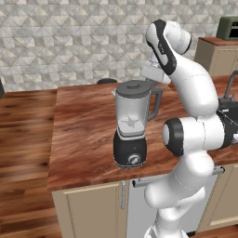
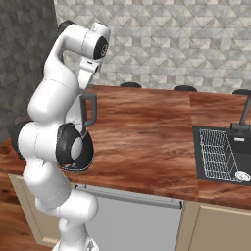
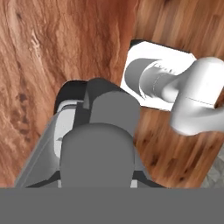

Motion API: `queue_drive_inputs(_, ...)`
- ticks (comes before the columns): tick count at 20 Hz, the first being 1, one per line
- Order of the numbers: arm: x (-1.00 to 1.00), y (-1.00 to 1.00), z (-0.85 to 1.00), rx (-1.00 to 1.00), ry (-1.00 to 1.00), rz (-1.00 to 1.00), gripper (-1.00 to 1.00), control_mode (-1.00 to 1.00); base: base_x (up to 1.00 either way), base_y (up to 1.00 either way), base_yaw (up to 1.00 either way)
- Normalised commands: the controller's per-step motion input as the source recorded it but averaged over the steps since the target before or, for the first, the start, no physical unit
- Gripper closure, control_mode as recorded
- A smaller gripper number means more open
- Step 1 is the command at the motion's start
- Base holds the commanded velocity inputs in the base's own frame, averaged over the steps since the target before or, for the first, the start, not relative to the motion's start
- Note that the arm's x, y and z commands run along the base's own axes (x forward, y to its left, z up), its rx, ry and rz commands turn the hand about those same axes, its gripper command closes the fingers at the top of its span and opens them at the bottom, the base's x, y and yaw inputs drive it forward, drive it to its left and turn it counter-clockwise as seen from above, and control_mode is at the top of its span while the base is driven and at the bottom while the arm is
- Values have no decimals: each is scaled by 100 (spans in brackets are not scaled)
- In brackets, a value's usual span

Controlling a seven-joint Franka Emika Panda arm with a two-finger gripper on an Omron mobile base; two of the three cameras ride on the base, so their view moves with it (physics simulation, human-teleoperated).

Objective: Close the lid blender by securely placing the lid on top.

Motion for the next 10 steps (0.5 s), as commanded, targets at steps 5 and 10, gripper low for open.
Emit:
queue_drive_inputs(5,-39,-16,-37,0,0,0,100,-100,0,0,0)
queue_drive_inputs(10,-57,-6,-34,0,-17,0,-100,-100,0,0,0)
